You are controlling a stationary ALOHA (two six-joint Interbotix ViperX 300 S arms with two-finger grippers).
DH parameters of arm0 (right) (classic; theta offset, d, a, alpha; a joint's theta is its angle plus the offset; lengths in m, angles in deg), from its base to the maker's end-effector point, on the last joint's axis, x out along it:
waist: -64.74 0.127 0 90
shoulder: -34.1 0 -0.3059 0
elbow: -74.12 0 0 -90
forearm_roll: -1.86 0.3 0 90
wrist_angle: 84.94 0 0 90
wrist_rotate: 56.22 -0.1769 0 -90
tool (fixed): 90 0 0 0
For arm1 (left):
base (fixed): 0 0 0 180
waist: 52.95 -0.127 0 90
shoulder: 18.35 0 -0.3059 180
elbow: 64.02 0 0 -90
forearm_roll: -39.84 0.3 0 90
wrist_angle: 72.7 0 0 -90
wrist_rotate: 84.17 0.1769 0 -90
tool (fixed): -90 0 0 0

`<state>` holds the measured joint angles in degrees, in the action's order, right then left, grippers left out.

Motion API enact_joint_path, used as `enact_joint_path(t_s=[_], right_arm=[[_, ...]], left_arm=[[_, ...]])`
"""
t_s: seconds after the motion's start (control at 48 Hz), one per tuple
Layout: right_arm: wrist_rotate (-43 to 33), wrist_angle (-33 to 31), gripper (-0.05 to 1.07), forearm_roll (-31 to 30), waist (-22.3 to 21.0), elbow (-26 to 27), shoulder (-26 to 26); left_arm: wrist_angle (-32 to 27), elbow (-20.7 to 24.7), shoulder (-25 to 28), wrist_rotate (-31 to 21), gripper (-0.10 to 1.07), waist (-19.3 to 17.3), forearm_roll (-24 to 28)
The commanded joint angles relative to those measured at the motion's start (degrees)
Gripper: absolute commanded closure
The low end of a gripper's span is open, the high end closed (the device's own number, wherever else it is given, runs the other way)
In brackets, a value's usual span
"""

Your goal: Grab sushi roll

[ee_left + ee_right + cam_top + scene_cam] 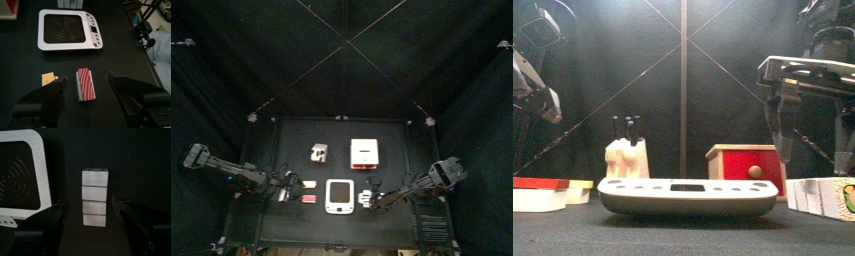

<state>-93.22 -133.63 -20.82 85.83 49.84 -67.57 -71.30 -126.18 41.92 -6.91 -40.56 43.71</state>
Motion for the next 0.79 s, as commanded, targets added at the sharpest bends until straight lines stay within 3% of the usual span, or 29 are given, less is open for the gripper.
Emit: enact_joint_path(t_s=[0.0, 0.771], right_arm=[[0.0, 0.1, 0.04, 0.2, -0.2, 0.4, 0.4], [0.1, 4.0, 0.05, 1.1, -0.4, 0.4, -3.9]], left_arm=[[0.4, 0.6, 0.0, 0.1, 0.0, 0.0, 0.1], [0.5, 0.3, 0.0, 0.1, 0.0, 0.0, 0.2]])
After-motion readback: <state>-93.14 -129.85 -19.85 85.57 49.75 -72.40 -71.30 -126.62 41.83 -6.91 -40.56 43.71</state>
